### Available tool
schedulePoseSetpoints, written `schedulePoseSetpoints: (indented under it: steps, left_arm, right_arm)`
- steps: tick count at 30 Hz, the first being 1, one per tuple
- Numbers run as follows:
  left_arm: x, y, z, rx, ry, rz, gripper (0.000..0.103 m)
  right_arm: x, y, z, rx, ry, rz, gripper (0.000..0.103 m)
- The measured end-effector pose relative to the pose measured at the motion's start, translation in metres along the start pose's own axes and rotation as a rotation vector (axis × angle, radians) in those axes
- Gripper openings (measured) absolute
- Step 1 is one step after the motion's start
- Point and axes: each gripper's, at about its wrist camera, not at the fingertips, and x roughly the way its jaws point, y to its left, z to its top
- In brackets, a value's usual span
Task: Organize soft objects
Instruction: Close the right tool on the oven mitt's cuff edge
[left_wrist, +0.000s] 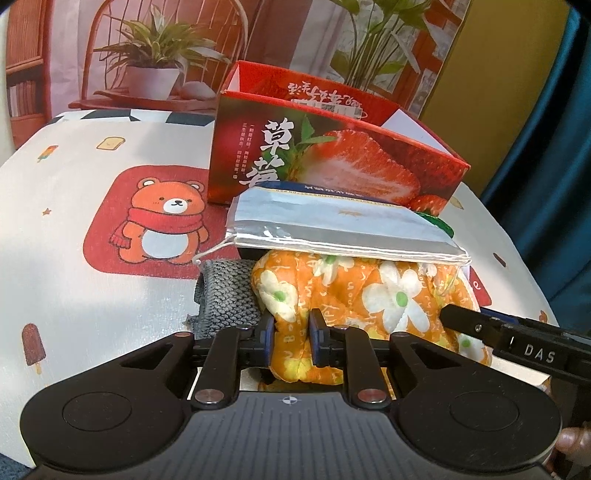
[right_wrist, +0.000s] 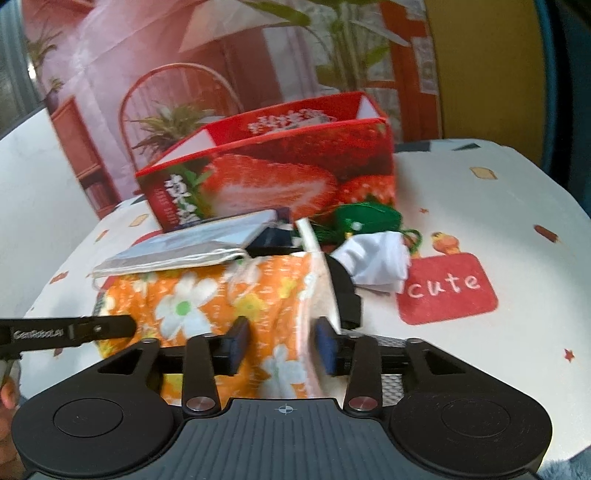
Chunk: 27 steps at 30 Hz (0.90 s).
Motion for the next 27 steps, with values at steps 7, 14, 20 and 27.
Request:
schedulePoseSetpoints:
  steps: [7,14,20,27]
  left_arm:
    - [0.002,-0.001,-0.001,0.007,0.008,0.009,0.021]
    - [0.002,-0.002,-0.002,0.007,0.011,0.012,0.021]
    - [0.005,-0.001,-0.003,0.007,0.022,0.010,0.023]
    - [0.003,-0.001,-0.003,0.008,0.018,0.003,0.020]
  right_arm:
    - [0.008,-0.016,-0.003,0.075,0.009,-0.001,0.056]
    - [0.007,-0.005,-0.003,0.013,0.000,0.006,0.045]
    - [0.011,-0.009,-0.003,0.032,0.021,0.018,0.045]
    - [0.016,-0.019,-0.005,0.101,0.047,0.050,0.035]
